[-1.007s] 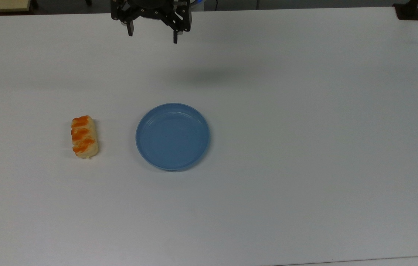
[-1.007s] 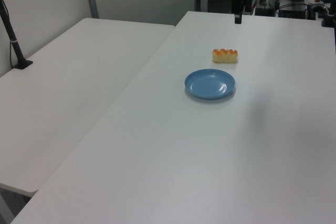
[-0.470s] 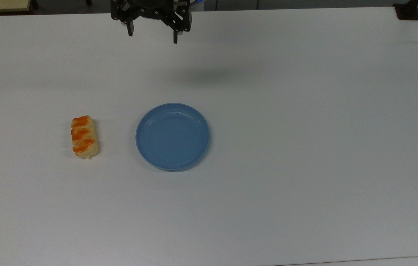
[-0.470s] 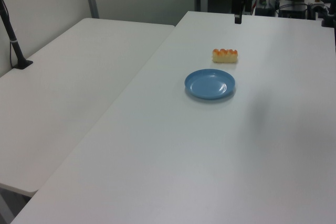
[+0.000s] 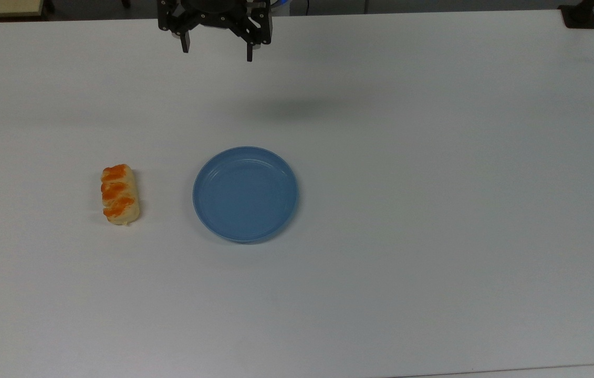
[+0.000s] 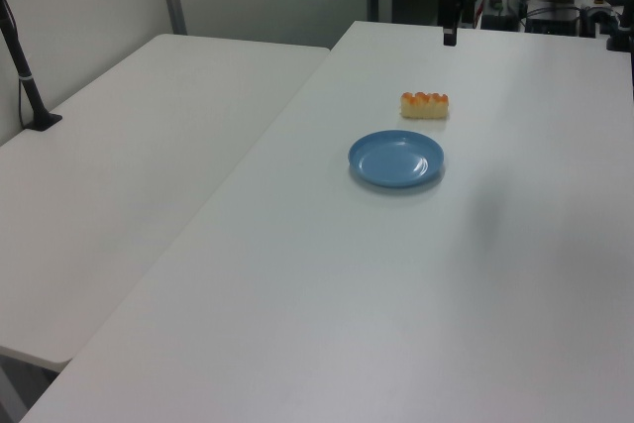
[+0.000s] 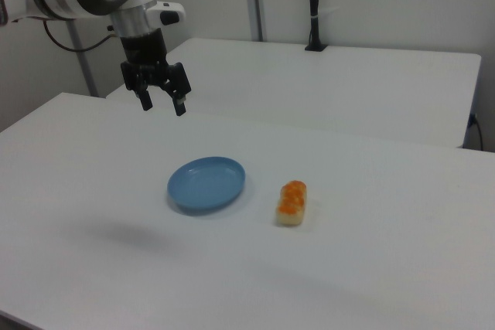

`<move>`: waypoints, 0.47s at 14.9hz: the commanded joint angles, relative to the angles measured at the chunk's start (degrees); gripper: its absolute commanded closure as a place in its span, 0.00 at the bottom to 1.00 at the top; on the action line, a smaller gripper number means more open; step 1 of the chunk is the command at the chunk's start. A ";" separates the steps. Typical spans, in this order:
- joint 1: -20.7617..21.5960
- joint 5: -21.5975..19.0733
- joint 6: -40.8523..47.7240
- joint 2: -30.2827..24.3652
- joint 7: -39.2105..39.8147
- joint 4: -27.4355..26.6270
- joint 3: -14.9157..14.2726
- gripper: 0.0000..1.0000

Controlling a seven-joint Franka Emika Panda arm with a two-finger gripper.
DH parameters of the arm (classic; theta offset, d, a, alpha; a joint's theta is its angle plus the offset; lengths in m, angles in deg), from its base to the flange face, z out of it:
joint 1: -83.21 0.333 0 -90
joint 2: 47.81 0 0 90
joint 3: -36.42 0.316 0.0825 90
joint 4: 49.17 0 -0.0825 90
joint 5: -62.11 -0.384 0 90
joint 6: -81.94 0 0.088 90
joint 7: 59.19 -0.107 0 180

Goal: Put the bread onto the plate

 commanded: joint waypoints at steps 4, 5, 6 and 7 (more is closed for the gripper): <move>-4.48 -1.15 -6.35 4.66 11.95 -0.63 -0.24 0.00; -5.80 -1.24 -8.46 5.81 13.19 -0.63 -0.24 0.00; -7.64 -1.24 -11.62 8.17 14.77 -0.54 -0.24 0.00; -8.53 -1.15 -13.74 9.76 15.48 -0.54 -0.24 0.00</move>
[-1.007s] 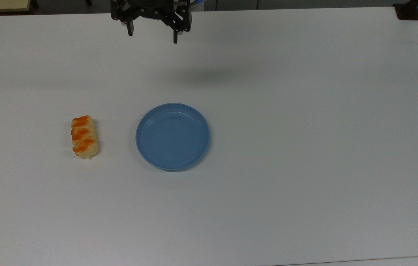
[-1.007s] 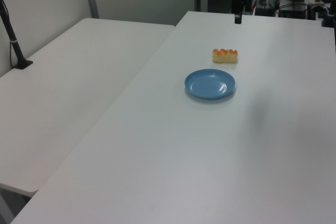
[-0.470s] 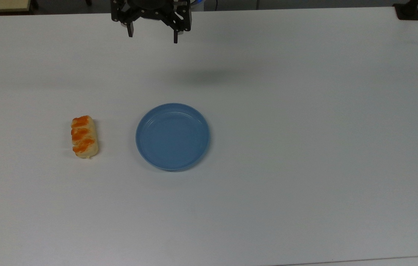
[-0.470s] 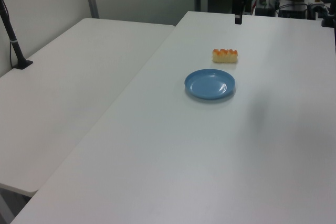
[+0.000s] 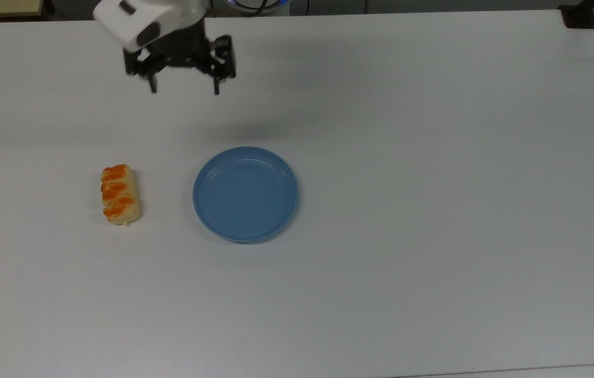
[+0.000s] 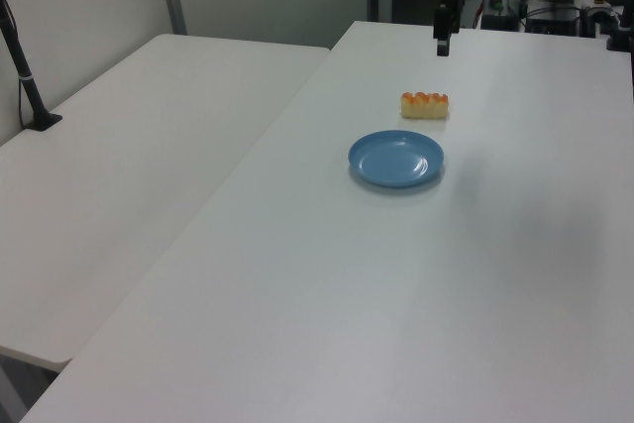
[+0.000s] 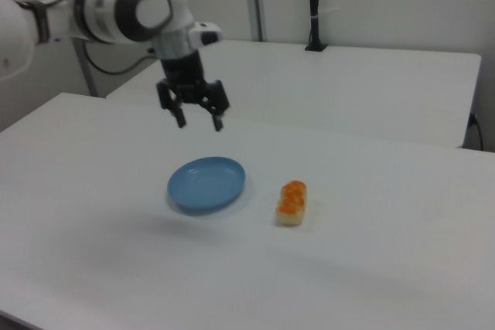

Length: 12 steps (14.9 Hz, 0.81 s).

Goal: Put the bread onto the plate
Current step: 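Move the open gripper over the orange-topped bread and lower it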

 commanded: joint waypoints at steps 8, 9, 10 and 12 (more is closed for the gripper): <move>-9.44 0.60 -21.21 19.10 5.63 2.01 -0.26 0.00; -9.98 0.52 -22.71 19.81 7.29 2.10 -0.26 0.00; -10.42 0.43 -23.86 20.43 8.88 2.02 -0.26 0.00; -11.21 0.17 -24.92 20.87 9.60 2.01 -0.26 0.00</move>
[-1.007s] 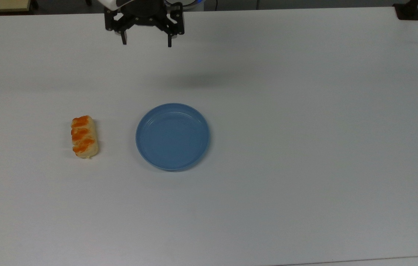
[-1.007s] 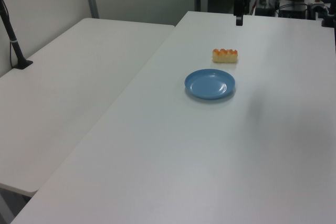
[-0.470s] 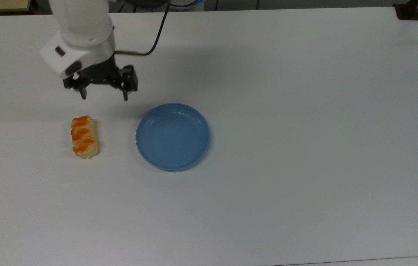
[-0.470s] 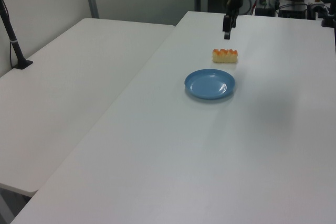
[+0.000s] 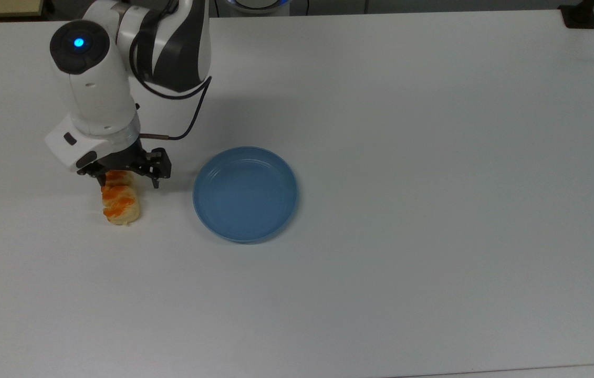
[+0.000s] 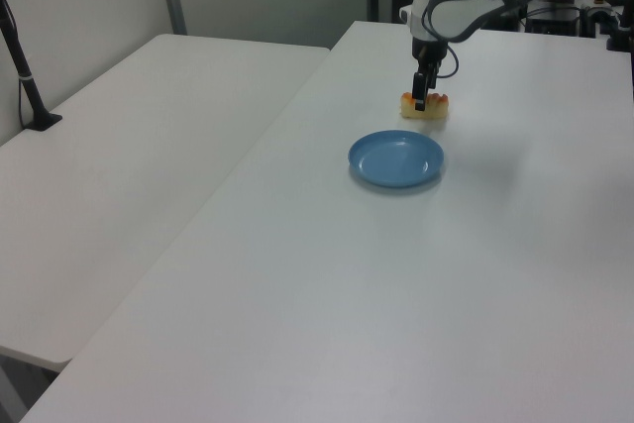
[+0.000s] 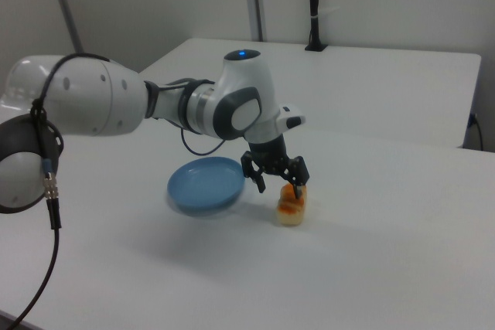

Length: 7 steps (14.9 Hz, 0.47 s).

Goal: Put the bread onto the plate
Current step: 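Close the gripper on the bread roll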

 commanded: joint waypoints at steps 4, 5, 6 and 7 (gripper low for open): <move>-1.17 0.02 -4.83 2.82 2.88 1.01 -0.16 0.11; -1.17 -0.07 -5.18 3.00 2.79 1.01 -0.07 0.15; -1.17 -0.24 -5.19 3.18 2.53 1.01 -0.07 0.21; -1.17 -0.42 -5.19 3.44 2.35 0.92 -0.07 0.28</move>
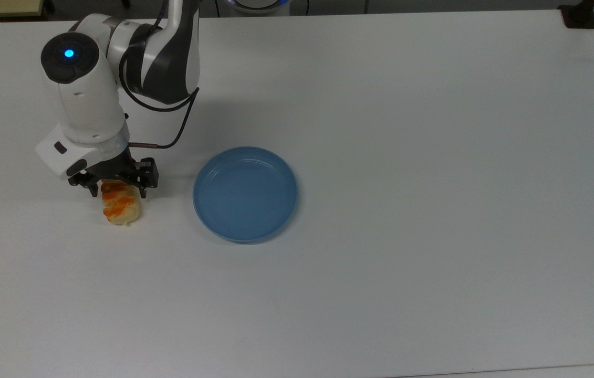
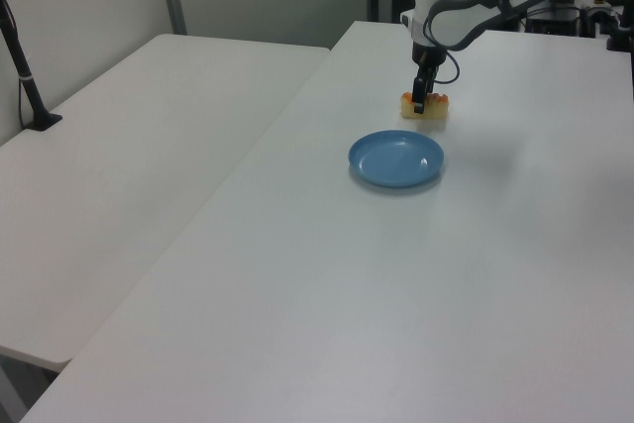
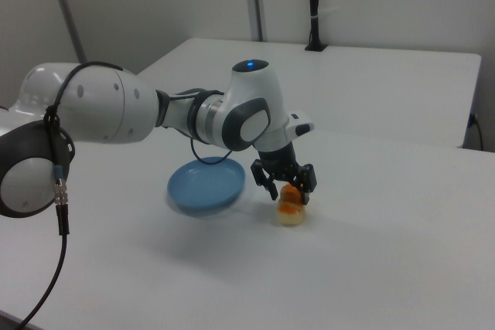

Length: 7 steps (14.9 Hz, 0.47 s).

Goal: Put the bread onto the plate
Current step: 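Close the gripper on the bread roll, then lift the held bread and carry it over the blue plate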

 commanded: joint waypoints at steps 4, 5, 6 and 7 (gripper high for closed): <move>0.16 -0.33 -1.09 0.33 0.97 0.50 -0.19 0.60; 0.16 -0.41 -0.66 -0.80 0.89 0.50 -0.19 0.62; 0.25 -0.50 -0.39 -2.12 0.71 0.24 -0.11 0.62; 0.60 -0.50 0.57 -3.44 0.36 -0.11 0.07 0.62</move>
